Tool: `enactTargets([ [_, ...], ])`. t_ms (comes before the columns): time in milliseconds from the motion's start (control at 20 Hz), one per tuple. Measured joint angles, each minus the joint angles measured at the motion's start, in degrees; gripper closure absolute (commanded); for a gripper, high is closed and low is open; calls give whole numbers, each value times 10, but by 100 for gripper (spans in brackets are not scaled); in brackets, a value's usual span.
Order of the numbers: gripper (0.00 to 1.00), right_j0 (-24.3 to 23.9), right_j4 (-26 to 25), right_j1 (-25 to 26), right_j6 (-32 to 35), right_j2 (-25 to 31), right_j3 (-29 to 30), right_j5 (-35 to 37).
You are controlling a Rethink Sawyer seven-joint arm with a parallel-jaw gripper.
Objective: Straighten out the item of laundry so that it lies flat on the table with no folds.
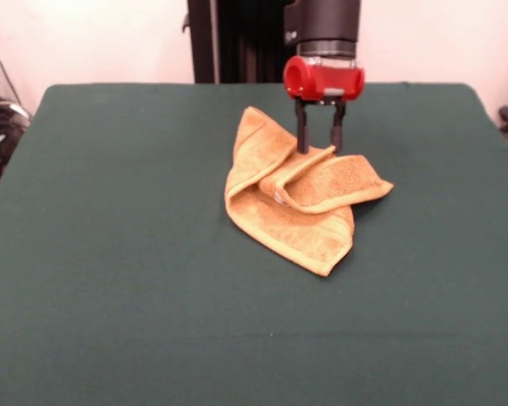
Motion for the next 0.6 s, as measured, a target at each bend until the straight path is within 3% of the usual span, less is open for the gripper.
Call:
enactTargets([
  [600, 0, -1, 0, -5, 0, 0, 0, -37],
])
